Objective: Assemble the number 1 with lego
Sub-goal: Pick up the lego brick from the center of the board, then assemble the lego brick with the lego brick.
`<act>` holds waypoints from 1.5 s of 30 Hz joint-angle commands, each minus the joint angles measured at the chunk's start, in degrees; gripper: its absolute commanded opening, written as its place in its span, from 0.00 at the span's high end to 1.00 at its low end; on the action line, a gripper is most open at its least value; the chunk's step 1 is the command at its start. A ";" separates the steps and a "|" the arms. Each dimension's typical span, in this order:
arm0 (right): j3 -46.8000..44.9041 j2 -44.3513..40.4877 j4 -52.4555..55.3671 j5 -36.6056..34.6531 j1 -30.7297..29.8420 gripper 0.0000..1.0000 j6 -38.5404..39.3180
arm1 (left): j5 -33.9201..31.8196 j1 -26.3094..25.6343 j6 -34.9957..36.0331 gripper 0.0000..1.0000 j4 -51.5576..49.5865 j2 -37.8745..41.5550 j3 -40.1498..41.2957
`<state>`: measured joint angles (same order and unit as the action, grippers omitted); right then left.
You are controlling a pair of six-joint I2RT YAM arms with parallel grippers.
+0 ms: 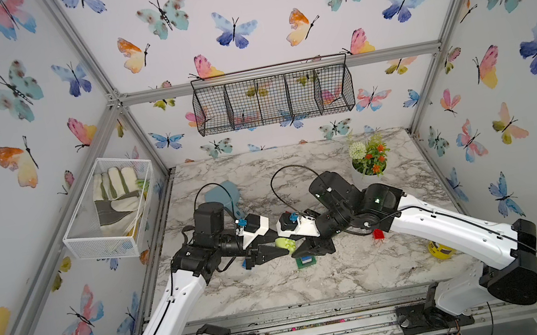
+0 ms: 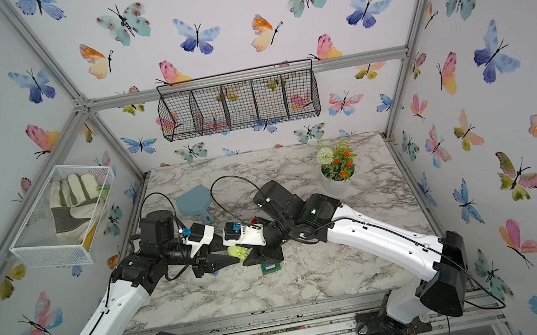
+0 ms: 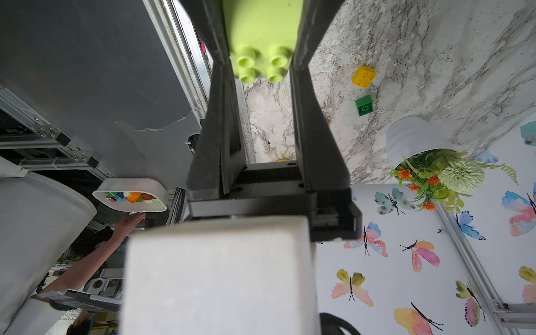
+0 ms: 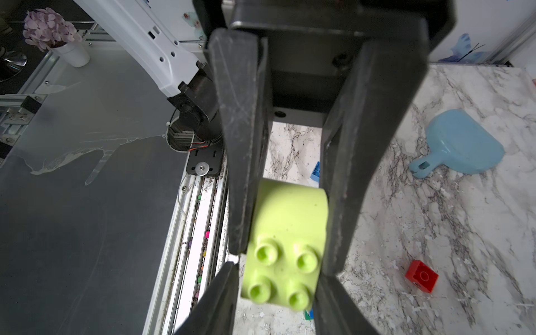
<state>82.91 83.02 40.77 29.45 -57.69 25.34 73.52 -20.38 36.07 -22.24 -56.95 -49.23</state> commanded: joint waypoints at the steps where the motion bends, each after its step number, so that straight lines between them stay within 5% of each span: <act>1: 0.32 -0.41 -3.27 1.79 -0.14 0.58 -2.12 | -1.51 -0.43 0.94 0.98 -0.95 0.96 -0.07; 8: -0.56 0.46 -5.74 2.54 -0.14 0.80 -3.99 | -2.33 -0.52 -0.20 0.95 -0.33 1.16 -0.07; 11: -0.98 0.49 -6.29 2.32 -0.14 0.89 -3.99 | -3.23 -0.50 -1.27 0.86 0.05 1.31 0.08; 14: -2.34 -0.25 -7.77 1.65 -0.14 0.92 -3.69 | -5.44 -0.52 -5.92 0.54 2.69 1.72 0.75; 15: -3.00 -0.56 -8.19 1.21 -0.14 0.93 -3.36 | -6.29 -0.47 -7.32 0.36 3.71 2.00 1.16; 16: -3.51 -0.83 -8.40 0.61 -0.14 0.94 -2.84 | -7.08 -0.43 -9.12 0.00 5.08 2.52 1.69; 23: -6.91 -2.21 -5.62 -7.29 0.79 0.98 9.10 | -12.22 2.45 -21.31 0.01 6.92 13.56 6.53; 29: -6.86 0.19 2.59 -16.50 2.40 0.97 20.04 | -36.71 2.45 -49.30 0.02 11.85 28.77 14.64; 34: -3.21 7.21 9.04 -24.50 2.41 0.97 25.55 | -48.40 2.48 -69.78 0.02 5.94 25.51 16.05; 37: -0.36 11.30 10.45 -23.01 2.41 0.97 25.40 | -46.41 2.53 -74.11 0.01 3.49 19.18 16.06; 45: 0.97 17.50 9.74 -21.67 2.71 0.98 27.99 | -29.96 2.74 -70.11 0.00 1.86 4.11 13.35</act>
<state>82.56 99.11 48.66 7.97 -55.42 51.09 36.25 -17.82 -33.65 -19.64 -50.46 -34.85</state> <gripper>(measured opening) 0.357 0.992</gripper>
